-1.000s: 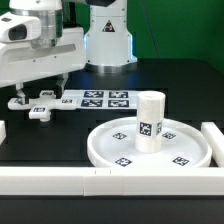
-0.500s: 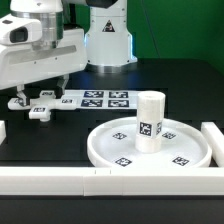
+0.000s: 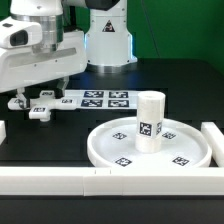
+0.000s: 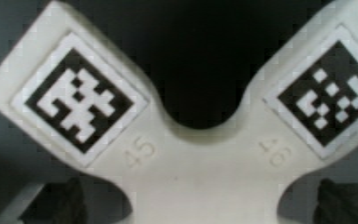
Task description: Assemble round table
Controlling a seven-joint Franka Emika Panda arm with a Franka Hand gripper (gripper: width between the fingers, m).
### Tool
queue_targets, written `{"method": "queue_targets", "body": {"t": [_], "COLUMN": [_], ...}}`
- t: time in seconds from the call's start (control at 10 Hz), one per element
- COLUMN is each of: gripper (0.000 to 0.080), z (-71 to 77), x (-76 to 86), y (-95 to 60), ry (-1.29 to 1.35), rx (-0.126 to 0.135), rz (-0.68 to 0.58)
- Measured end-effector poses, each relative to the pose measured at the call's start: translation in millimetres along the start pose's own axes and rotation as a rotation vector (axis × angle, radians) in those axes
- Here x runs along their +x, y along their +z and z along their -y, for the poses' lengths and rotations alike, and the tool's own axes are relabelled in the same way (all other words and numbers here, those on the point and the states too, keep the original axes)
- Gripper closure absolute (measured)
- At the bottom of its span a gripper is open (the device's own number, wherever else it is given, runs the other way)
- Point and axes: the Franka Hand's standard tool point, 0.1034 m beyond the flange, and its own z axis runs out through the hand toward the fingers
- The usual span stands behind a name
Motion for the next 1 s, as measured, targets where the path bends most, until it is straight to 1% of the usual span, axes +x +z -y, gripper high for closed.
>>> {"method": "queue_targets", "body": {"t": [0.5, 0.6, 0.7, 0.8, 1.0], "gripper": [0.0150, 0.0177, 0.0177, 0.0357, 0.0354], "z": [2.3, 2.1, 2.5, 2.4, 2.5], "x": [-3.0, -4.0, -4.5, -4.3, -4.4], "y": [5.9, 6.9, 7.8, 7.9, 8.0], "ry": [-0.001, -0.001, -0.001, -0.001, -0.001], "rx": [0.010, 0.011, 0.013, 0.012, 0.012], "rz": [0.008, 0.009, 0.010, 0.010, 0.010]}}
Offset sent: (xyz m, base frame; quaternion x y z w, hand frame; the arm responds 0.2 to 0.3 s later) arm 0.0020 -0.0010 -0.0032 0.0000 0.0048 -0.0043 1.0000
